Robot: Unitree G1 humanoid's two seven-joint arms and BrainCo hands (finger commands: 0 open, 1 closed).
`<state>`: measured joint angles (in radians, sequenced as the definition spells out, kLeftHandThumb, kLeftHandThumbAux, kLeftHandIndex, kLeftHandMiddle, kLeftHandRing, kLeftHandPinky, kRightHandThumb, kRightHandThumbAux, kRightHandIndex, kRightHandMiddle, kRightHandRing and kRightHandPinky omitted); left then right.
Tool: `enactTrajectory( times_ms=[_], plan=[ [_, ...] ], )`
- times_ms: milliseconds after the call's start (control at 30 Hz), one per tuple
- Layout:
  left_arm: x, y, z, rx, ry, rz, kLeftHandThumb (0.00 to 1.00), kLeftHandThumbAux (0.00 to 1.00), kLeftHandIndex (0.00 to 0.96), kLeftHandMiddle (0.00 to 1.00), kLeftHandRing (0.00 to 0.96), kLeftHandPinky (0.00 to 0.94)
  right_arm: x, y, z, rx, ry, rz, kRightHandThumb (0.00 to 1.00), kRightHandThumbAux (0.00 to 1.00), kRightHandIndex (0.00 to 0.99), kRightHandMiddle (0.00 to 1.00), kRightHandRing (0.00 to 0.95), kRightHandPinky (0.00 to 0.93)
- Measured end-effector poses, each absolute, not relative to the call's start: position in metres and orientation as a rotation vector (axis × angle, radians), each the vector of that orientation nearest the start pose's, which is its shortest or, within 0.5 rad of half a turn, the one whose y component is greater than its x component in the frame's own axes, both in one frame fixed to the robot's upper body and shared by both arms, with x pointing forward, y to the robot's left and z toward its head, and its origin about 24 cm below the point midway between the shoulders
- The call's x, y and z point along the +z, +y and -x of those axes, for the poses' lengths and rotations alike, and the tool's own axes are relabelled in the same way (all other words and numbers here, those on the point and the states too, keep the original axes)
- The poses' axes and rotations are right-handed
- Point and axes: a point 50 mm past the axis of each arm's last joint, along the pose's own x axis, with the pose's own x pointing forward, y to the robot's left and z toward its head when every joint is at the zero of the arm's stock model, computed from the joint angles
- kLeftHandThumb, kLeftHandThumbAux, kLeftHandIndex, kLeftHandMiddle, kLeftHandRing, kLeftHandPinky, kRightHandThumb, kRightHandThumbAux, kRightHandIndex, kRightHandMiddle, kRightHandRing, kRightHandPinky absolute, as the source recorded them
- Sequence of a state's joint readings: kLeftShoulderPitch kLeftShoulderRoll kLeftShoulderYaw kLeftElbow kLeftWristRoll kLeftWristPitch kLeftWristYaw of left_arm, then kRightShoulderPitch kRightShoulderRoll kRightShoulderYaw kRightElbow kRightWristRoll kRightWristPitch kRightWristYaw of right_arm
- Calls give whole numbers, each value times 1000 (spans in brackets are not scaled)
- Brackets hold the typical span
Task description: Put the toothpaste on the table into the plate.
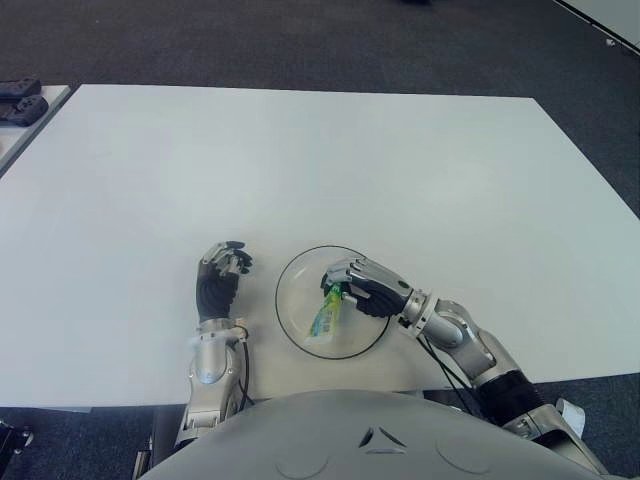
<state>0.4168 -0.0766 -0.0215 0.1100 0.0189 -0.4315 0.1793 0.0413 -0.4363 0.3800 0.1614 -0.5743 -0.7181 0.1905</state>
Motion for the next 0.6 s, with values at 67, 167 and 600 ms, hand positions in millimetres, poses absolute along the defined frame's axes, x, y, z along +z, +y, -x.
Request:
enactTrajectory(
  times_ms=[67,167,600],
  plan=[
    [-23,161,-151,290,80,38,701,719,429,572,567,544,15,-115,-194,932,-399,882,583,717,173,95,141,211],
    [-23,161,-151,291,81,39,701,719,429,570,564,537,15,-116,-197,932,-406,907,510,712,82,41,72,116],
    [-24,161,-150,293,82,42,702,720,429,569,562,548,22,-117,-200,953,-452,1014,369,574,0,0,0,1]
  ],
)
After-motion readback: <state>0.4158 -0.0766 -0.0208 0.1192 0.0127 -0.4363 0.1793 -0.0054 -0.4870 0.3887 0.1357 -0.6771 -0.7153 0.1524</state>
